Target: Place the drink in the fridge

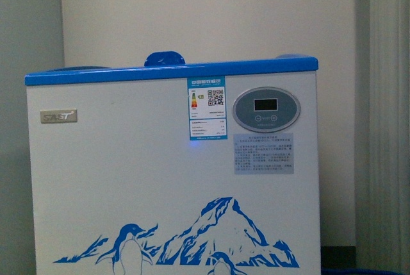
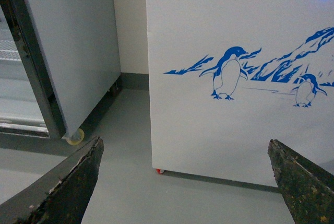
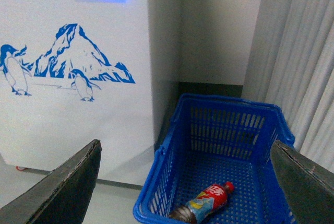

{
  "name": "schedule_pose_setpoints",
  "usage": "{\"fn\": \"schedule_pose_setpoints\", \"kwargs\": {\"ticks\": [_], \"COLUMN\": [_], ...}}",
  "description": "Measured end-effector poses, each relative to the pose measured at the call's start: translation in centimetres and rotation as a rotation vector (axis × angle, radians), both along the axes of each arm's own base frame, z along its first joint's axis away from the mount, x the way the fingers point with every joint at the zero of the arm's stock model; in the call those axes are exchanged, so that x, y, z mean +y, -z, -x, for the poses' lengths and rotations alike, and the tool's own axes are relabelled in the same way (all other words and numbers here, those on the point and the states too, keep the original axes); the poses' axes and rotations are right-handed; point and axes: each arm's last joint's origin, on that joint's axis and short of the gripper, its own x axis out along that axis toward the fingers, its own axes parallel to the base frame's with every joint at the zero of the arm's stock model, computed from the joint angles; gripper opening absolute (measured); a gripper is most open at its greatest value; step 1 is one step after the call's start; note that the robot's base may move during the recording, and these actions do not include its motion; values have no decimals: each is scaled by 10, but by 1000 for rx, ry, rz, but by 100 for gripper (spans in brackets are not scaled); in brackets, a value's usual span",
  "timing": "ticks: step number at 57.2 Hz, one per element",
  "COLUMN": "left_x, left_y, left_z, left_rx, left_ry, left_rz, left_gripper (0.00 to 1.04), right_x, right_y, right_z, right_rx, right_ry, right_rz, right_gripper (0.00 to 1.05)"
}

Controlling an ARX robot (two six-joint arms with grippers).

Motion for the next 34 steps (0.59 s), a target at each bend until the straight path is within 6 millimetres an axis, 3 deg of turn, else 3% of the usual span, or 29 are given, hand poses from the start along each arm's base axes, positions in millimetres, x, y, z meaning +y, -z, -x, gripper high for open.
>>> {"fn": "schedule_pose_setpoints", "kwargs": {"ticks": [34], "left_x": [0], "left_y": [0], "left_z": [0], "left_rx": [1], "left_ry": [0], "left_rz": [0], "left_gripper": [97], "right_x": [0], "right_y": [0], "right_z": [0], "right_rx": [0], "right_ry": [0], "right_rz": [0], "right_gripper": [97]}}
